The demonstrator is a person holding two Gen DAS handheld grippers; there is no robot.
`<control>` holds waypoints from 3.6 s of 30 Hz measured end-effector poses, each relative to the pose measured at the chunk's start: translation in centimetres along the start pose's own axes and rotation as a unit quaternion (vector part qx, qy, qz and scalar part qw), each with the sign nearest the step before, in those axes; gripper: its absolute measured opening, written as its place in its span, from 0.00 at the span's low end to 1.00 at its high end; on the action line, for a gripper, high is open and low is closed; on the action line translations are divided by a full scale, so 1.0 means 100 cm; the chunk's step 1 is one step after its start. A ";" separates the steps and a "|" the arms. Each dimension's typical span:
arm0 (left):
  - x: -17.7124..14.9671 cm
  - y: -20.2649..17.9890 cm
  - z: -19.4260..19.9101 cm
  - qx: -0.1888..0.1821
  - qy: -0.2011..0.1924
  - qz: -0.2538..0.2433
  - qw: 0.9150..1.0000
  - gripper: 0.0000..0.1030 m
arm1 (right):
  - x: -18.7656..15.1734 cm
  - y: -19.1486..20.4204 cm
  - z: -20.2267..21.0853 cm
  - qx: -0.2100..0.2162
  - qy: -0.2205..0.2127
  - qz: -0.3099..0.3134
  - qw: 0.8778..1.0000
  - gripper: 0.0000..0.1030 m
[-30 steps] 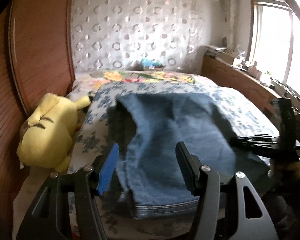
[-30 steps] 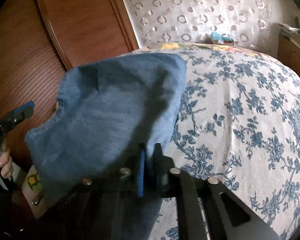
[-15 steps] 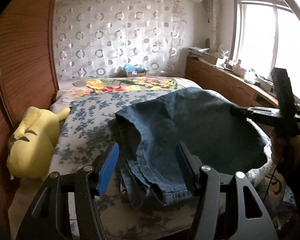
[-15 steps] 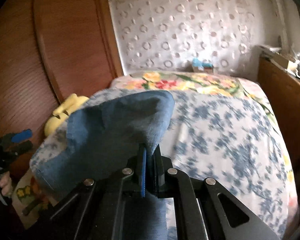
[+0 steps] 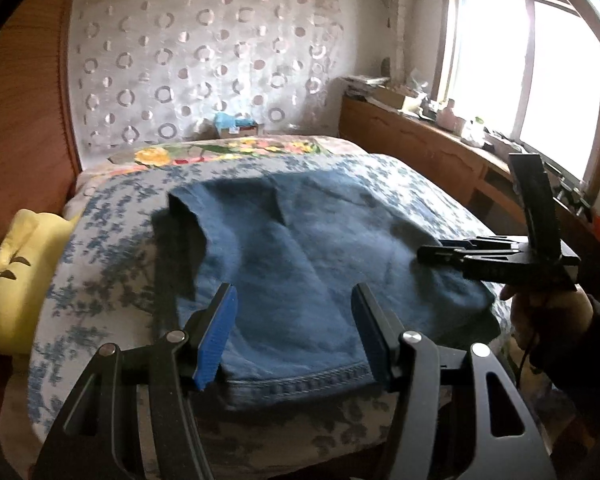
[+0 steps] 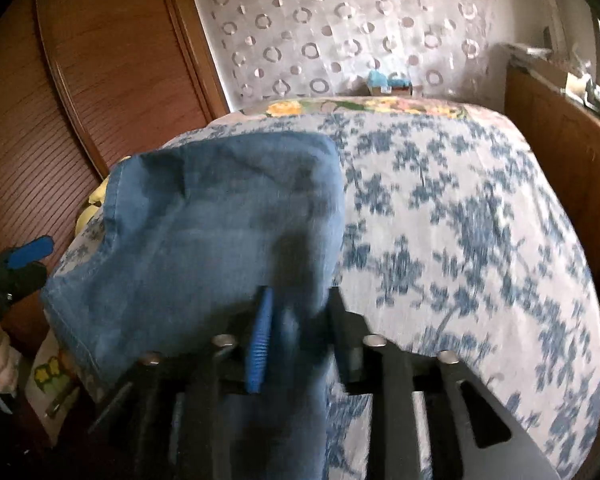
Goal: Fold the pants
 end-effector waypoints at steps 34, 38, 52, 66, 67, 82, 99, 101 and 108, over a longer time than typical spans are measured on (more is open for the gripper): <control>-0.036 -0.030 -0.043 0.005 0.053 -0.033 0.998 0.59 | -0.029 0.020 0.027 0.046 -0.020 -0.026 0.998 0.10; -0.035 -0.029 -0.042 0.003 0.052 -0.030 0.998 0.59 | -0.019 0.028 0.045 0.067 -0.046 -0.022 0.996 0.09; -0.005 0.024 0.032 0.020 -0.017 0.036 0.999 0.59 | 0.016 0.091 0.077 0.113 -0.098 0.057 0.987 0.09; -0.005 0.104 0.113 0.111 -0.070 0.074 0.989 0.59 | 0.006 0.200 -0.007 0.185 -0.014 0.150 0.971 0.09; -0.007 0.107 0.114 0.113 -0.070 0.077 0.988 0.59 | 0.000 0.205 -0.019 0.188 0.005 0.158 0.969 0.09; -0.009 0.097 0.102 0.103 -0.065 0.076 0.990 0.59 | -0.006 0.189 0.033 0.178 -0.032 0.155 0.971 0.41; -0.019 0.068 0.050 0.073 -0.011 0.050 0.996 0.59 | 0.032 0.126 0.007 0.082 -0.052 0.086 0.991 0.47; -0.020 0.066 0.046 0.072 -0.006 0.049 0.996 0.59 | 0.039 0.128 0.006 0.085 -0.048 0.083 0.992 0.47; -0.034 0.063 0.030 0.060 0.018 0.051 0.997 0.59 | 0.064 0.125 -0.021 0.097 -0.033 0.073 0.992 0.47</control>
Point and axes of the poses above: each gripper's, at about its wrist camera, not at the fingertips, and z roughly against the way its jaws point, y to its left, x to its top, the point moved 1 cm from there along -z, roughly the way its jaws point, and after that the axes turned 4 degrees about -x, right-handed, at the moved point
